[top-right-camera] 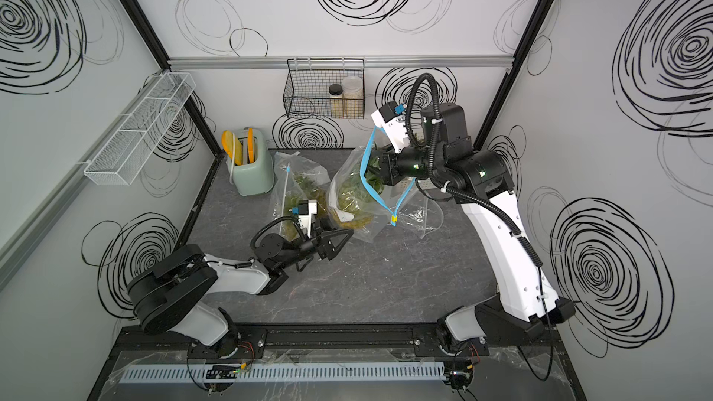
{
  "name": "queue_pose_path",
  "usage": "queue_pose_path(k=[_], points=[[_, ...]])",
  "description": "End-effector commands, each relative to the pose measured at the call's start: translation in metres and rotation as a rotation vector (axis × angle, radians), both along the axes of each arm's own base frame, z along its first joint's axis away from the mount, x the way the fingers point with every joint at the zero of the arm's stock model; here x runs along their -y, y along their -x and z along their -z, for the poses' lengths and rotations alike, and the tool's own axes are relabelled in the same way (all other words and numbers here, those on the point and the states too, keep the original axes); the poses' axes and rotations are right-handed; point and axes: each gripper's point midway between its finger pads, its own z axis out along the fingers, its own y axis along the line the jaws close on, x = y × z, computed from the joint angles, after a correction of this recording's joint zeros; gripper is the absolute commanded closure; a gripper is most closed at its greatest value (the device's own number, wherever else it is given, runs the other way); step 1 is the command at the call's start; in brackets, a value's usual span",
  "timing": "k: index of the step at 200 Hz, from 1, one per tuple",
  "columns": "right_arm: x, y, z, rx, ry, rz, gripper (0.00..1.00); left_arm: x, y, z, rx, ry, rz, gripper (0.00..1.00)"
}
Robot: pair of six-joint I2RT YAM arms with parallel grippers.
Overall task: Open the zip-top bag and take out the pineapple
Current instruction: Pick up the pineapple from the zipper food storage bag.
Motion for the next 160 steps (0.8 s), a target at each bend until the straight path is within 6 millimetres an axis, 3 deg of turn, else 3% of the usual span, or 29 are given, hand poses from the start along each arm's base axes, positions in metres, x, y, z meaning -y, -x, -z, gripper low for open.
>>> queue_pose_path(k=[1,16,27,33,47,63,85,122,137,160], points=[[-0.004,0.010,-0.034,0.078,-0.082,-0.036,1.00,-0.004,-0.001,-0.038,0.108,0.122,0.009,0.01],[-0.004,0.009,-0.034,0.078,-0.084,-0.033,1.00,-0.001,-0.002,-0.040,0.115,0.135,0.023,0.05],[-0.004,0.010,-0.034,0.081,-0.088,-0.032,1.00,0.000,-0.002,-0.042,0.120,0.150,0.036,0.17],[-0.004,0.009,-0.034,0.080,-0.089,-0.031,1.00,0.000,-0.003,-0.042,0.117,0.156,0.040,0.30],[-0.005,0.008,-0.031,0.075,-0.090,-0.030,1.00,-0.002,-0.005,-0.040,0.103,0.167,0.035,0.70],[-0.005,0.007,-0.028,0.073,-0.088,-0.027,1.00,-0.004,-0.007,-0.036,0.088,0.158,0.029,1.00],[-0.004,0.006,-0.027,0.076,-0.083,-0.021,1.00,-0.006,-0.021,-0.023,0.042,0.090,-0.022,1.00],[-0.002,0.006,-0.032,0.080,-0.072,-0.015,1.00,-0.006,-0.067,0.018,-0.055,-0.207,-0.236,1.00],[0.000,0.008,-0.036,0.085,-0.068,-0.010,1.00,-0.015,-0.090,0.037,-0.101,-0.347,-0.351,1.00],[0.004,0.013,-0.041,0.093,-0.067,-0.007,1.00,-0.035,-0.118,0.044,-0.142,-0.397,-0.468,1.00]])
